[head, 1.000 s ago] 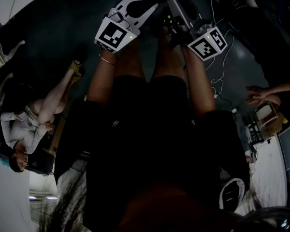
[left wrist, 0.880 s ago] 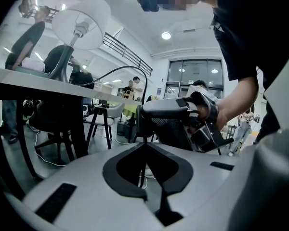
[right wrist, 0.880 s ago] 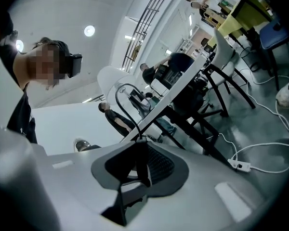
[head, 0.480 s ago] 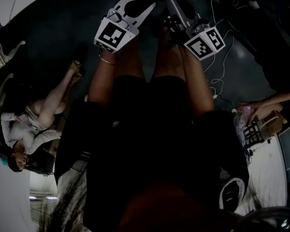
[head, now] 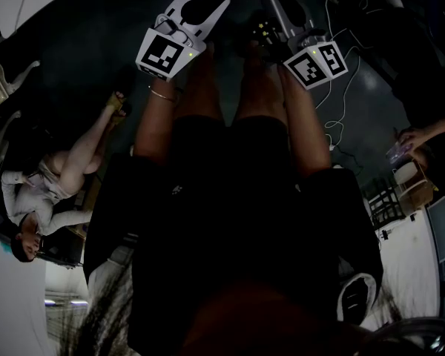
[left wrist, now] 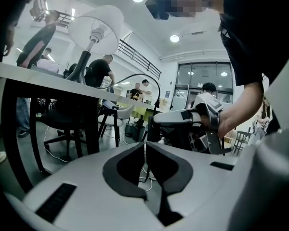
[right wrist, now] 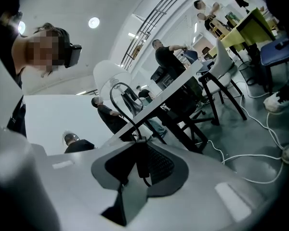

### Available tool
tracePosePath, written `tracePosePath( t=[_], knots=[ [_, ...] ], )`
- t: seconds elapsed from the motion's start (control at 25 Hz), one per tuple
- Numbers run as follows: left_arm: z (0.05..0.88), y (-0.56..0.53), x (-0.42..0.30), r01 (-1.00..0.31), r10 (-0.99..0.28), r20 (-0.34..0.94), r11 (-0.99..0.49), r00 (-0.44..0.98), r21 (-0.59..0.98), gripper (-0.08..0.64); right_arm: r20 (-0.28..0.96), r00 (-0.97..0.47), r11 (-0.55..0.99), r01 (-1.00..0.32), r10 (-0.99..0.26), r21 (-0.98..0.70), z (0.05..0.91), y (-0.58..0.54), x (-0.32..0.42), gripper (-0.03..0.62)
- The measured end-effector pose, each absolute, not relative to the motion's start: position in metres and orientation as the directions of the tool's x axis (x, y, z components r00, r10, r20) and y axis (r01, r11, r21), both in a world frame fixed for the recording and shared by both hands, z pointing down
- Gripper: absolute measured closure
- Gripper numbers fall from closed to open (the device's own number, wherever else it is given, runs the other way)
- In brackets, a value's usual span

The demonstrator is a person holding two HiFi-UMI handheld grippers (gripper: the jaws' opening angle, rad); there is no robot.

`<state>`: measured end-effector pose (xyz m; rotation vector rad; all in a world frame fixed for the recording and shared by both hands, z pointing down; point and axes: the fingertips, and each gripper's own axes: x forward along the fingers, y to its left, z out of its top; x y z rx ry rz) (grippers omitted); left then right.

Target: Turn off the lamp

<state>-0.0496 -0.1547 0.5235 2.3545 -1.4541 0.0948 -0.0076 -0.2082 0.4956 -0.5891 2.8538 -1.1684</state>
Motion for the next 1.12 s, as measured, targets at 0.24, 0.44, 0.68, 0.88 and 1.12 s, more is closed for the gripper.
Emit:
tracePosePath(
  t=[0.24,0.44,0.68,0.88,1.12],
  knots=[
    [0.517,-0.154,-0.051,-0.874,-0.841,0.253,-0.425,0.478,0.236,0.551,0.158,-0.923,0.655,-0.362,-0.350,-0.663,0.503,-0.207,-0.007,0.531],
    [0.517,-0.154,-0.051,-0.870,-0.845,0.246,-0.409,0.475,0.275,0.552,0.191,-0.915,0.666,-0.392,-0.356,-0.635,0.516,-0.206,-0.004,0.529],
    [0.511,-0.157,-0.048,-0.860,-0.844,0.226,-0.416,0.486,0.297,0.552,0.211,-0.904,0.675,-0.419,-0.371,-0.607,0.526,-0.205,0.001,0.529],
    [0.507,-0.159,-0.047,-0.856,-0.842,0.222,-0.419,0.491,0.303,0.552,0.220,-0.900,0.684,-0.431,-0.378,-0.589,0.531,-0.203,0.004,0.529],
    [0.509,-0.158,-0.047,-0.852,-0.835,0.230,-0.428,0.500,0.300,0.552,0.249,-0.894,0.697,-0.447,-0.373,-0.561,0.542,-0.201,0.005,0.529]
  ],
)
